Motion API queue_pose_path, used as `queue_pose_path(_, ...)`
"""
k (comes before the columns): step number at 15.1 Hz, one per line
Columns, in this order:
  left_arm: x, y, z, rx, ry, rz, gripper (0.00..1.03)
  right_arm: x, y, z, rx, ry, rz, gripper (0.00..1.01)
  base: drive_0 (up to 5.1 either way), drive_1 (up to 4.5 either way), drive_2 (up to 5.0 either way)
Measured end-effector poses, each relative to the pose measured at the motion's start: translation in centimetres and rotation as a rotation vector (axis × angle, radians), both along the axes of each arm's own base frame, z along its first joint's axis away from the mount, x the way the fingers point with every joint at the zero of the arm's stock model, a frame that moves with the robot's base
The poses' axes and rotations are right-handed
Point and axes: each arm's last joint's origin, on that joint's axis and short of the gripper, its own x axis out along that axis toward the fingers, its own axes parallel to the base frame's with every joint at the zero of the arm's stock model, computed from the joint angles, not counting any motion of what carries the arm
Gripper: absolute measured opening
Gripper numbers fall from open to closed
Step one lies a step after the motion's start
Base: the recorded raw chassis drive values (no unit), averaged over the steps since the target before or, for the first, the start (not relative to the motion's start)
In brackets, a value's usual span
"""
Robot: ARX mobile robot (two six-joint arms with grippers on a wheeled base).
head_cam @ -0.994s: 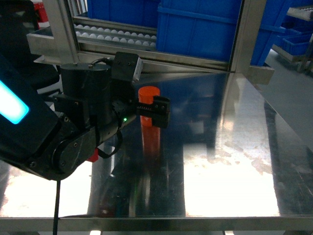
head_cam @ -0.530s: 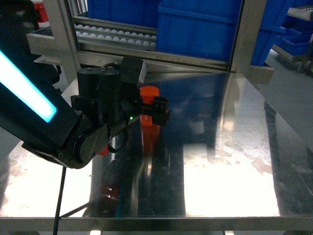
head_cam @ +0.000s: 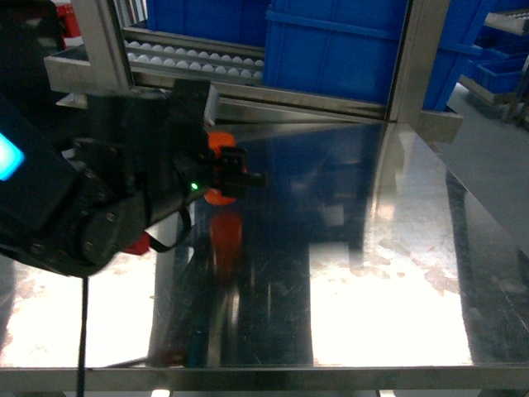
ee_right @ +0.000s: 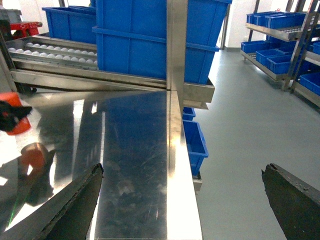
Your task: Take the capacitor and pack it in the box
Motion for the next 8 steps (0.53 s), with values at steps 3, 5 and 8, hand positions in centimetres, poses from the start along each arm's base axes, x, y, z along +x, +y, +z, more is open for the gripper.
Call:
queue_pose_path(3,-5.2,3.9,9.1,-0.063,-0.214,0.11,0.44,0.0,0.0,0.0,0.0,0.0,0.0,0.98,0.0,0.0,0.0)
queue_pose_path(5,-11.6,7.1,11.1,-0.06,-0.196,0.203,0.44,0.0,0.0,0.0,0.0,0.0,0.0,0.98,0.0,0.0,0.0)
queue_pose_path(8,-18.7,8.7,12.7,-0.046,-0.227,0.278,0.44,0.0,0.0,0.0,0.0,0.0,0.0,0.98,0.0,0.0,0.0)
